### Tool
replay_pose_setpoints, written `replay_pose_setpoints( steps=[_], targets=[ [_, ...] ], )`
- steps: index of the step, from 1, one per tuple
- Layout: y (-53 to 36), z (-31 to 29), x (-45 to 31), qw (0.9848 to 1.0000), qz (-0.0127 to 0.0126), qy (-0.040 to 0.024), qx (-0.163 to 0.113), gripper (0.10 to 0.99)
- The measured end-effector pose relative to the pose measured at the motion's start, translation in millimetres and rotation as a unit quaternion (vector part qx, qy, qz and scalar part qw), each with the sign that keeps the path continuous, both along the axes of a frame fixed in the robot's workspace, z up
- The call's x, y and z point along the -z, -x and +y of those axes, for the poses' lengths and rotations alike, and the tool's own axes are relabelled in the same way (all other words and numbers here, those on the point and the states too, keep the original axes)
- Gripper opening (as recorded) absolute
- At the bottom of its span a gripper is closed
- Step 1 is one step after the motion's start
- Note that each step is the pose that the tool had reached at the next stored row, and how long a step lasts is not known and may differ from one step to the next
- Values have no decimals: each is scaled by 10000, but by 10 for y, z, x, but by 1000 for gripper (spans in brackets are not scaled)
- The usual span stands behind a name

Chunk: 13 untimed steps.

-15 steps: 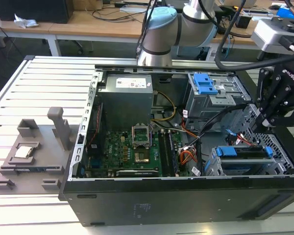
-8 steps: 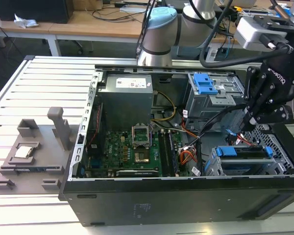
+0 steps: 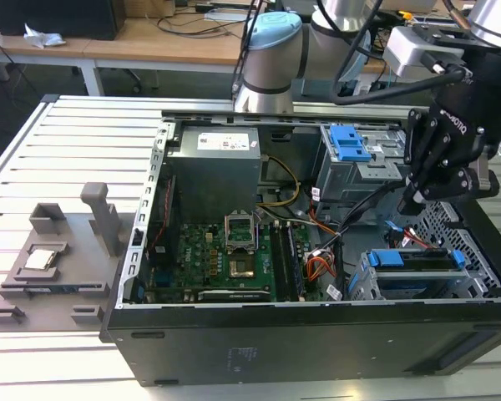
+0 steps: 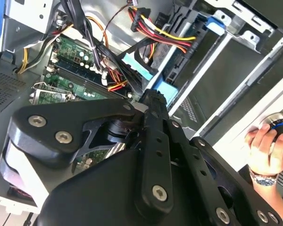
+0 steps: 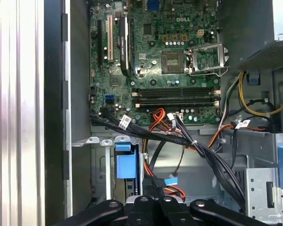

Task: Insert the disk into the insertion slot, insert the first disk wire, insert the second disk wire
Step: 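Insert the second disk wire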

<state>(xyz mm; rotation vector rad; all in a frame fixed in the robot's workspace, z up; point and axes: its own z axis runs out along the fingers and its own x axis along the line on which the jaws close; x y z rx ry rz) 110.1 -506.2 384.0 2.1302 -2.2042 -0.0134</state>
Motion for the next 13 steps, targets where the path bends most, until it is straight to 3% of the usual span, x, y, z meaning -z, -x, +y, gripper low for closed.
replay_pose_setpoints(
  steps=[9,13],
  targets=[
    [-20,59,187,10000,3,15,0,106],
    [-46,64,208,10000,3,17,0,106]
  ],
)
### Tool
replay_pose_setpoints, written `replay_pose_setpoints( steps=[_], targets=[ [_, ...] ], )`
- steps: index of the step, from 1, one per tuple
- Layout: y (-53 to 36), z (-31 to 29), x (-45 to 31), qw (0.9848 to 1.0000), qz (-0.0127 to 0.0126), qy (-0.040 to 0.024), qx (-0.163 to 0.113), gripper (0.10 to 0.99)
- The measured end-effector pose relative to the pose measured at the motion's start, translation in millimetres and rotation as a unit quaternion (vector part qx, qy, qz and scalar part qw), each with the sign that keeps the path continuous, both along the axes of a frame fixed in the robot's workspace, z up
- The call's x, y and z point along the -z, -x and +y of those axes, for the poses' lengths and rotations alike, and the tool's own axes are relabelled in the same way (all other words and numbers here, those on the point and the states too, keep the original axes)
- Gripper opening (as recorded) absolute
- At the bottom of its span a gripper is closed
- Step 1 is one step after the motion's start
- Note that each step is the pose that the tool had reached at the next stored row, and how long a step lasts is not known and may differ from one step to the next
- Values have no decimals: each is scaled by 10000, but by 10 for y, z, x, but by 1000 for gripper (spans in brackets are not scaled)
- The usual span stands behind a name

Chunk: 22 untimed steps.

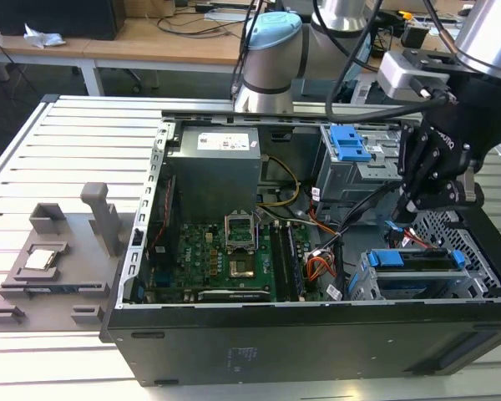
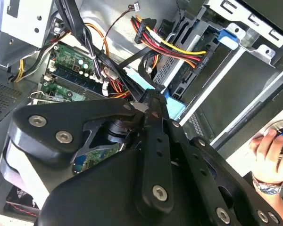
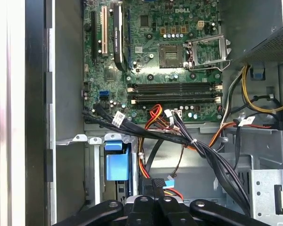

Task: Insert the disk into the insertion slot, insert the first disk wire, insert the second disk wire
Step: 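Insert the second disk wire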

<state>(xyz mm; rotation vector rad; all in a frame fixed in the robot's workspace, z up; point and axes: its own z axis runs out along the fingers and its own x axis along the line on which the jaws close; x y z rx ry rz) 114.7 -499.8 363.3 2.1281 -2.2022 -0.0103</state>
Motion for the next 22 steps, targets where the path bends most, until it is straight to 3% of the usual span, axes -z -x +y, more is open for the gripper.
replay_pose_setpoints(
  steps=[2,3,4,5,6,16,18,22],
  targets=[
    [-4,0,0,10000,0,0,0,114],
    [-7,0,0,10000,0,0,0,169],
    [-10,0,0,10000,0,0,0,294],
    [-13,0,0,10000,0,0,0,294],
    [-14,0,0,10000,0,0,0,361],
    [-1,0,4,10000,0,11,0,361],
    [-1,0,27,9999,0,107,0,361],
    [-1,2,105,9999,3,109,0,361]
  ],
)
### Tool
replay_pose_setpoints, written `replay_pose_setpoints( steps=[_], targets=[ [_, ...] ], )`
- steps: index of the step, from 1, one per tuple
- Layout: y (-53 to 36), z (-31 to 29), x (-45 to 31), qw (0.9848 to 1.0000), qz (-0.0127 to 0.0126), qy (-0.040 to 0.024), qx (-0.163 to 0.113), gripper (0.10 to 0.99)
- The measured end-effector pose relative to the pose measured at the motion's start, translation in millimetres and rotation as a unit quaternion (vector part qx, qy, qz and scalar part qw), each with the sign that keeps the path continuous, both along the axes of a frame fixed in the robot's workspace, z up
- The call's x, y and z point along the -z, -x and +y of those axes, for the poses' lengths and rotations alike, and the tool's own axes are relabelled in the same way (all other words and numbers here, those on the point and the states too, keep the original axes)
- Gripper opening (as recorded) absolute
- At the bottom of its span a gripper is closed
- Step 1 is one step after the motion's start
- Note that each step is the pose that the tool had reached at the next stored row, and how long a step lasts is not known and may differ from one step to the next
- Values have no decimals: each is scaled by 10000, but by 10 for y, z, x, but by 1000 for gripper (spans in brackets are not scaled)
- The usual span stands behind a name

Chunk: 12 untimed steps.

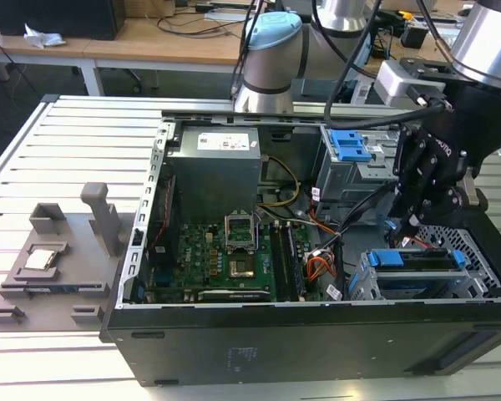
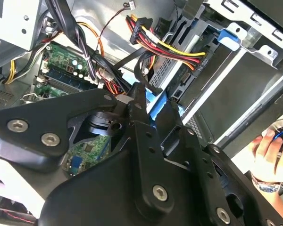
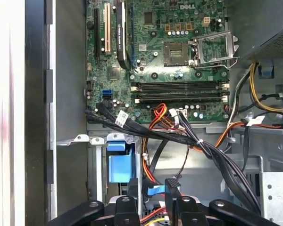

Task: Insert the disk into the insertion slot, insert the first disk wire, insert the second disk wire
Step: 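Insert the second disk wire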

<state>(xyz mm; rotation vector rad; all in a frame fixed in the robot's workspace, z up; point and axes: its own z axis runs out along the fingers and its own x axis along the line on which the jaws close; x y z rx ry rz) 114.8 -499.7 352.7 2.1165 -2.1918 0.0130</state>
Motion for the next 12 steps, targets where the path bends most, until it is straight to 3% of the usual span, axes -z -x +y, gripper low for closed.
replay_pose_setpoints(
  steps=[7,12],
  targets=[
    [-1,3,122,10000,1,1,0,361],
    [-1,3,162,10000,1,0,0,361]
  ],
)
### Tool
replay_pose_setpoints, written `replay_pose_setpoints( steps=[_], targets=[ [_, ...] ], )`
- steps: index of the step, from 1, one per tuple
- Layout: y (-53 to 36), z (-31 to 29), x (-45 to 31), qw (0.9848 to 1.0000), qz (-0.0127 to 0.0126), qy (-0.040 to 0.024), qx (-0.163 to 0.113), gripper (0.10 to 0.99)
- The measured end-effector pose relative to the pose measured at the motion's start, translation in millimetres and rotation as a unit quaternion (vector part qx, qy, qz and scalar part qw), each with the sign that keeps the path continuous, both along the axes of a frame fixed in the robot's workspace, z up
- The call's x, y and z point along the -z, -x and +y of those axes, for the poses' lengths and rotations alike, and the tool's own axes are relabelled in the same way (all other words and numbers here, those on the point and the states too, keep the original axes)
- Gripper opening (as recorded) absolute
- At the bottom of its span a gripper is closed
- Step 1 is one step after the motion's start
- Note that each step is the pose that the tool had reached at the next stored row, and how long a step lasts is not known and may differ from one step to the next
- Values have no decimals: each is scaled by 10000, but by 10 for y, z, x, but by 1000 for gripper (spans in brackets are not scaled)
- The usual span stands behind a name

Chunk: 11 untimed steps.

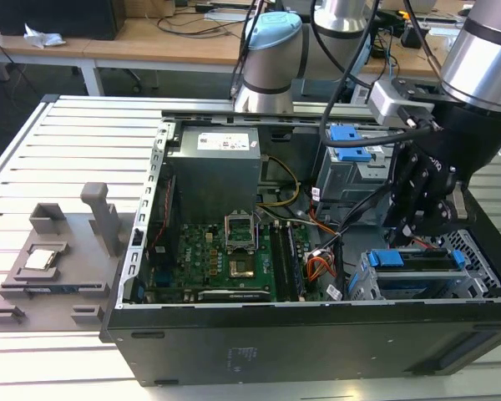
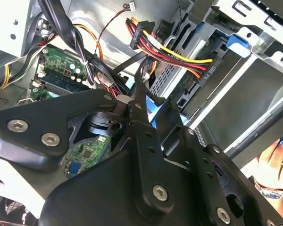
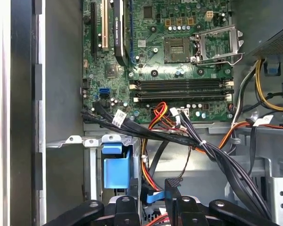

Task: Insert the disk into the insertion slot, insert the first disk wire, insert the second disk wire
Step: 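Insert the second disk wire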

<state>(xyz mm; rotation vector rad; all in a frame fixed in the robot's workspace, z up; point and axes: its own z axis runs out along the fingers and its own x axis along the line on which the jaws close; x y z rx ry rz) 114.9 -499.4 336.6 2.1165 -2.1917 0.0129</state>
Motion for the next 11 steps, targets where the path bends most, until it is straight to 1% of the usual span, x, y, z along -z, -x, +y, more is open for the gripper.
replay_pose_setpoints(
  steps=[4,7,11],
  targets=[
    [-1,0,12,10000,0,5,0,361],
    [-1,0,39,10000,0,7,0,361],
    [-1,0,42,10000,0,7,0,361]
  ],
)
